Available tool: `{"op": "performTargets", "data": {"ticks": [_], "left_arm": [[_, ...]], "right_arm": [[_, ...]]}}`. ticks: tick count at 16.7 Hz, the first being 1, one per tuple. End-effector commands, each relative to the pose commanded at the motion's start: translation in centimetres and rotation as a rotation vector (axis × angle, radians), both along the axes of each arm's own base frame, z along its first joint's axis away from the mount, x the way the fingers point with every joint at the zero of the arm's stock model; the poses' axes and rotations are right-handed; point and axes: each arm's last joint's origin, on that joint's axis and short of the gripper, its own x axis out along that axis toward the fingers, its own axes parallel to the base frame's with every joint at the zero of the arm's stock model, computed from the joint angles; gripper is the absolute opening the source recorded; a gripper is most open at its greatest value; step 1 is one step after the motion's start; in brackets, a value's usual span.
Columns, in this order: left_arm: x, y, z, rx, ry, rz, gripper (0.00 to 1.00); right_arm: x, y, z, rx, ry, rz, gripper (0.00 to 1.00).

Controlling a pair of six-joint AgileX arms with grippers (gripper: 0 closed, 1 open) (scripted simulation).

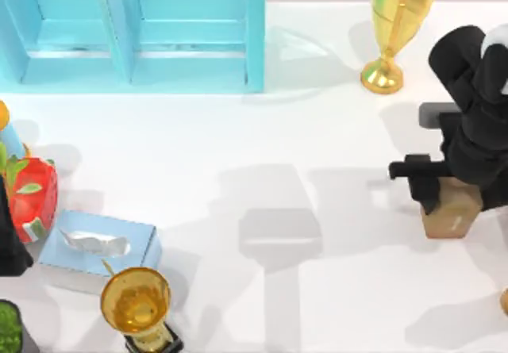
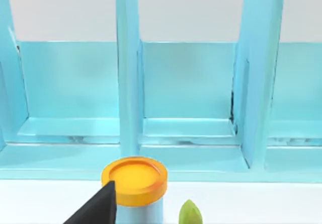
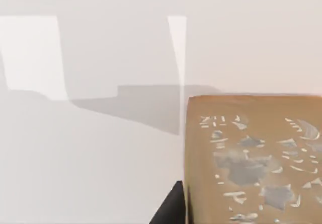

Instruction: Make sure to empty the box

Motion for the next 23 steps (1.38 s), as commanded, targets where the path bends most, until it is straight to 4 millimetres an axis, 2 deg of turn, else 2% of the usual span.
{"op": "performTargets", "data": {"ticks": [3,4,13,18,23], "left_arm": [[0.0,0.0,0.0,0.0,0.0,0.0,1.0],[0.0,0.0,0.0,0.0,0.0,0.0,1.0],[0.0,0.0,0.0,0.0,0.0,0.0,1.0],[0.0,0.0,0.0,0.0,0.0,0.0,1.0],[0.0,0.0,0.0,0.0,0.0,0.0,1.0]], "right_arm": [[0.0,0.0,0.0,0.0,0.0,0.0,0.98],[0.0,0.0,0.0,0.0,0.0,0.0,1.0],[0.0,0.0,0.1,0.0,-0.001,-0.001,1.0],[0.3,0.1,3.3,-0.001,0.004,-0.001,1.0],[0.1,0.0,7.4,-0.002,0.005,-0.001,1.0]]}}
